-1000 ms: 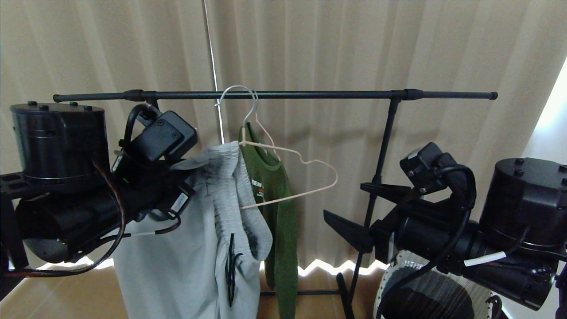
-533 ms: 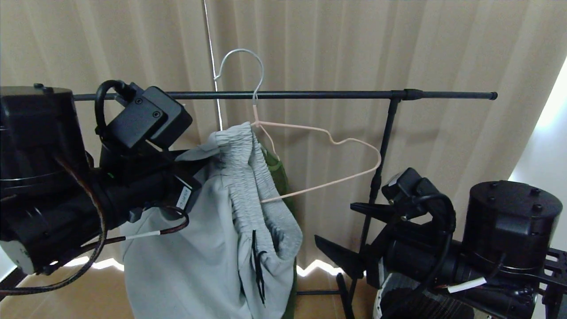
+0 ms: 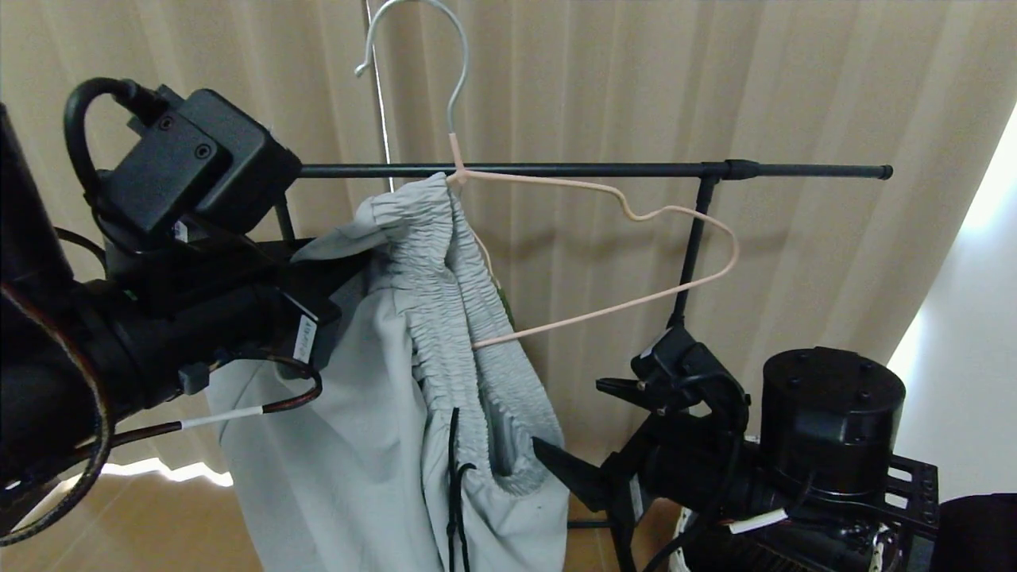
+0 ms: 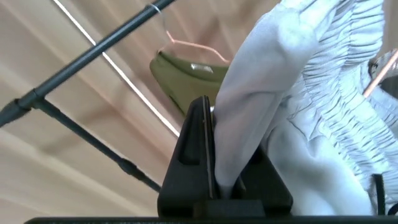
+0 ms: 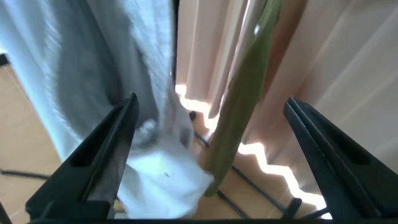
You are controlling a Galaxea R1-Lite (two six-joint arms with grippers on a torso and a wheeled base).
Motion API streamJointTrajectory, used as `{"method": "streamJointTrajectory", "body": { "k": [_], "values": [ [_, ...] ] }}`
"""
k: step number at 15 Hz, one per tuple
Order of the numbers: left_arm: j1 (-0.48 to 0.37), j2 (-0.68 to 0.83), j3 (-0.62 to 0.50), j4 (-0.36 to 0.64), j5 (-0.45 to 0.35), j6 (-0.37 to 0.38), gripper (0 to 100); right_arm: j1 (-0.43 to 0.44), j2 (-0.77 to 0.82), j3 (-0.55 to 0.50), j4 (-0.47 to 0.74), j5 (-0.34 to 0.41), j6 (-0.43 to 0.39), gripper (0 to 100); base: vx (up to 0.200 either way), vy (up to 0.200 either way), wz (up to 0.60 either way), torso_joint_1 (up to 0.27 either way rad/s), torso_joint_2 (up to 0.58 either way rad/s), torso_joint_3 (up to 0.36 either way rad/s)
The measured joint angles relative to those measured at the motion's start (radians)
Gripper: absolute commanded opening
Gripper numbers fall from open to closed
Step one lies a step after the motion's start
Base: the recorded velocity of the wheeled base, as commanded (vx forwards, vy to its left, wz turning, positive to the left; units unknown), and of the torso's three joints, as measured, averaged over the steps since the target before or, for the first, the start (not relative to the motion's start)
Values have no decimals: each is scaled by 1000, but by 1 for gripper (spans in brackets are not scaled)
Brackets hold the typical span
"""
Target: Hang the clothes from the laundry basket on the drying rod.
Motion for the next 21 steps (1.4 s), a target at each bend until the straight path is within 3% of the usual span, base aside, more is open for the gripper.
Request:
{"method": "streamJointTrajectory", "body": {
  "k": [2,3,8,17,19,21],
  "values": [
    [-1,-16,-1,0,-17,-1,0,0,18,8,-15,0,0,100,0,0,0,0,0,0],
    [1,-21,-1,0,-18,-1,0,-1,24,11,-18,-2,0,0,0,0,0,0,0,0],
    [35,-34,0,3,-18,-3,0,-26,14,36,-20,-49,0,0,0,0,0,0,0,0],
    [102,-49,58,7,-16,11,0,-199,-55,72,-18,-51,-68,0,0,0,0,0,0,0],
    [116,-61,109,7,-12,64,0,-230,-60,57,-17,-52,-69,0,0,0,0,0,0,0],
    [160,-78,176,8,-13,176,0,-267,-61,24,-15,-51,-69,0,0,0,0,0,0,0]
  ]
}}
